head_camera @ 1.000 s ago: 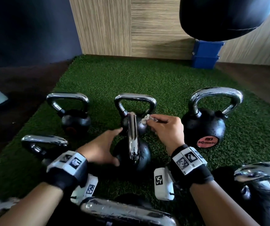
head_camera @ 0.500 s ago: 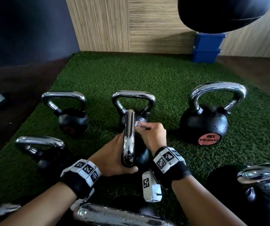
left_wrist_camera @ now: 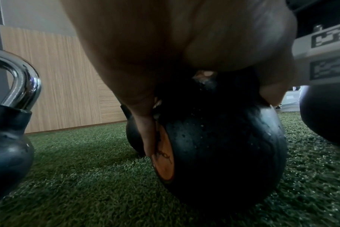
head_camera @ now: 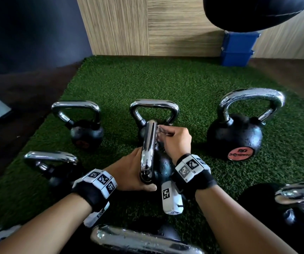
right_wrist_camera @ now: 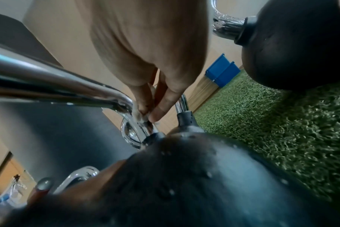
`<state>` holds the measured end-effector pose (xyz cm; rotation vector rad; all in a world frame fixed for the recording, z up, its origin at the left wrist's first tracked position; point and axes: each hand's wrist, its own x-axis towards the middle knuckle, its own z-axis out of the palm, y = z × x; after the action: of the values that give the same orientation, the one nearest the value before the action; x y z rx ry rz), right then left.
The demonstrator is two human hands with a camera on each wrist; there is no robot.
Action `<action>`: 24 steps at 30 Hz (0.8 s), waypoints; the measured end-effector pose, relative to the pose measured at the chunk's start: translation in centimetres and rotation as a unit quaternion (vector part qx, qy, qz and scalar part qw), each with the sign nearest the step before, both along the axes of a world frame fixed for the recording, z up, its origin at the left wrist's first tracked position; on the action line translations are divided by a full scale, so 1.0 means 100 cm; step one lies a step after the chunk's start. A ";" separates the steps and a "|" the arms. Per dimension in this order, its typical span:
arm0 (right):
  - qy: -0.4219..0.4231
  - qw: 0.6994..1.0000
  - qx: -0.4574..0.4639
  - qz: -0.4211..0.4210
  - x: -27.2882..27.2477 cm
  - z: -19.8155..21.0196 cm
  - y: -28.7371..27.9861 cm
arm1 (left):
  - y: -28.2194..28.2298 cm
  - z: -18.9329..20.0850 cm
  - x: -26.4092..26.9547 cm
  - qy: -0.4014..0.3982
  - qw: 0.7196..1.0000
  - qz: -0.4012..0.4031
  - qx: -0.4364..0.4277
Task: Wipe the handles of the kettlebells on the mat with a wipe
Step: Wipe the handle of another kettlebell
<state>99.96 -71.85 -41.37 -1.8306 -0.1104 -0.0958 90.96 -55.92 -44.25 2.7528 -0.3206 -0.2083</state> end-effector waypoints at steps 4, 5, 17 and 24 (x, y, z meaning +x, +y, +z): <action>-0.079 0.997 0.001 -0.003 0.002 0.012 -0.001 | 0.001 0.001 0.006 0.023 1.000 -0.018 0.003; -0.112 0.994 -0.005 0.003 -0.002 0.014 -0.001 | 0.002 0.001 0.009 0.034 0.999 -0.027 0.017; -0.284 0.950 -0.085 0.097 -0.023 0.027 -0.019 | 0.010 0.006 0.022 0.033 0.999 -0.039 -0.003; -0.309 0.924 -0.098 0.203 -0.042 0.039 -0.031 | 0.011 0.013 0.024 0.065 0.998 -0.002 -0.013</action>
<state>95.78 -74.96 -37.46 -1.8787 -0.9698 -0.3787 93.31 -54.79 -42.96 2.6968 -0.2916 -0.3784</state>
